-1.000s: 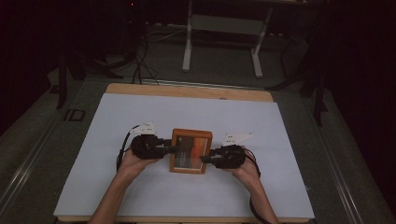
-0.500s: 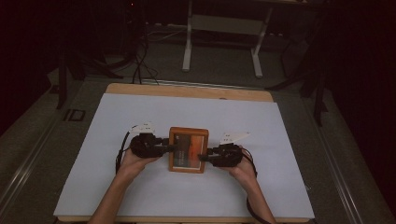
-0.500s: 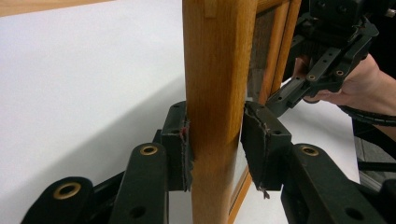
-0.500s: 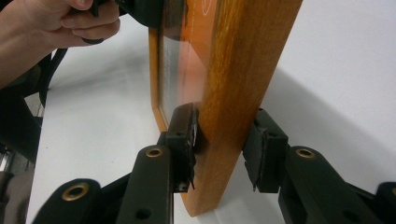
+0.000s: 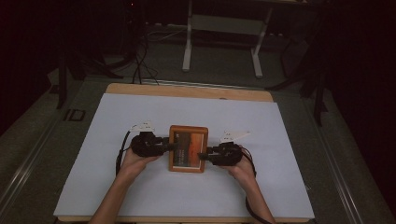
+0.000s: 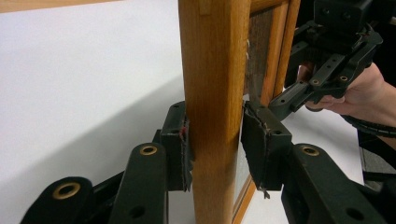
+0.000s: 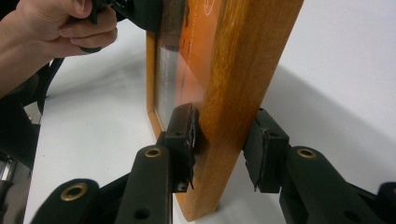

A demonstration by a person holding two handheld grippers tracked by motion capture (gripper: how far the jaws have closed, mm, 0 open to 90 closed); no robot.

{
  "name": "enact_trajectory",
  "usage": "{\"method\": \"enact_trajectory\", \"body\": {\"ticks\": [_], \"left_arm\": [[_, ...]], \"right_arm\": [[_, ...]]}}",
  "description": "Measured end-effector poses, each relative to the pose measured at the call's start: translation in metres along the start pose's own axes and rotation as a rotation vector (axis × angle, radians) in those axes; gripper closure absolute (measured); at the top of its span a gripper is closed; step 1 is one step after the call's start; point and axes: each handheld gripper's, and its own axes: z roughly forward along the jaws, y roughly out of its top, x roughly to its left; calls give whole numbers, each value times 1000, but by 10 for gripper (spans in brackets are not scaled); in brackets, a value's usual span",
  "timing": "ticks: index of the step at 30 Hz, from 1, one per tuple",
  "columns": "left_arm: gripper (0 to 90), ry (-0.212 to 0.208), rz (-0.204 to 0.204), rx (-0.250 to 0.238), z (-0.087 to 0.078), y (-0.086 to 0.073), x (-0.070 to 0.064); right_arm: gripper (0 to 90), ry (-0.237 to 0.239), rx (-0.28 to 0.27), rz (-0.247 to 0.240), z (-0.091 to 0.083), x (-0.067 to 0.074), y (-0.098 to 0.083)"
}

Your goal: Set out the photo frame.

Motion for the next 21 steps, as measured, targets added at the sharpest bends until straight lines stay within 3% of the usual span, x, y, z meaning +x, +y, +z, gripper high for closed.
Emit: {"method": "enact_trajectory", "body": {"ticks": [21], "left_arm": [[639, 16, -36, -8, 4, 0, 0]], "right_arm": [[633, 6, -27, 55, 0, -9, -3]]}}
